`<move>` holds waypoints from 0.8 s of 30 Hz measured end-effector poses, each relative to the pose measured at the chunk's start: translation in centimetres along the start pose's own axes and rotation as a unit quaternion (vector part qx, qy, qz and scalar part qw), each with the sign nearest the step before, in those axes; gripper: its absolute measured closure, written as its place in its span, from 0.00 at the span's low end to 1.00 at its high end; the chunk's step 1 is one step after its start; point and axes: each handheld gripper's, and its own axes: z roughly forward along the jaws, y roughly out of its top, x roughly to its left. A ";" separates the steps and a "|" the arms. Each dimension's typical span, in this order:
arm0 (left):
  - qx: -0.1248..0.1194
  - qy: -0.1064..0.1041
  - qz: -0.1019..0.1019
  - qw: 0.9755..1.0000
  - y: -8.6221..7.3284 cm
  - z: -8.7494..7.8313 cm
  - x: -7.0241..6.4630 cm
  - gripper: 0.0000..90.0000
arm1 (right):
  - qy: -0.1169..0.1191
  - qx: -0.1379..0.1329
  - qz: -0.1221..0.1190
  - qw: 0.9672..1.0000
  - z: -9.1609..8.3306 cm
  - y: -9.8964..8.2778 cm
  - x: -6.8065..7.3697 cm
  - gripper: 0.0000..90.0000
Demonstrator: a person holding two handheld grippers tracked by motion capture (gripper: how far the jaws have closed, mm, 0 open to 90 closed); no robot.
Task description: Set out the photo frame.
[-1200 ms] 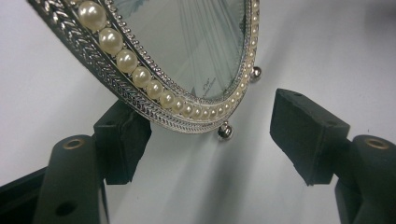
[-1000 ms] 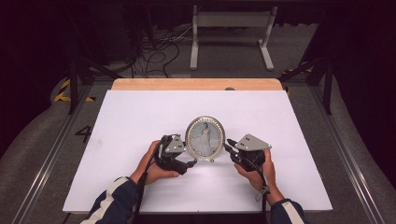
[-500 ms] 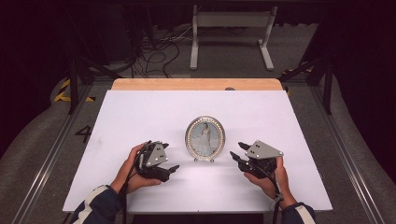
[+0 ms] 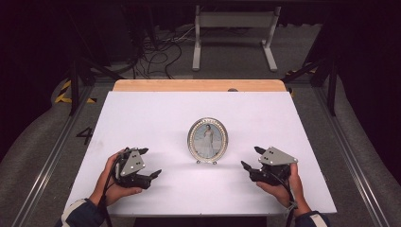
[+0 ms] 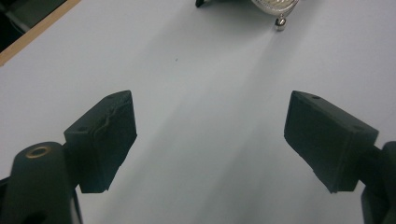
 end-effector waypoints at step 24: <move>0.004 0.023 -0.076 0.997 -5.1 -2.8 1.9 0.18 | -0.059 0.031 0.036 0.997 -1.8 -4.3 -1.9 0.21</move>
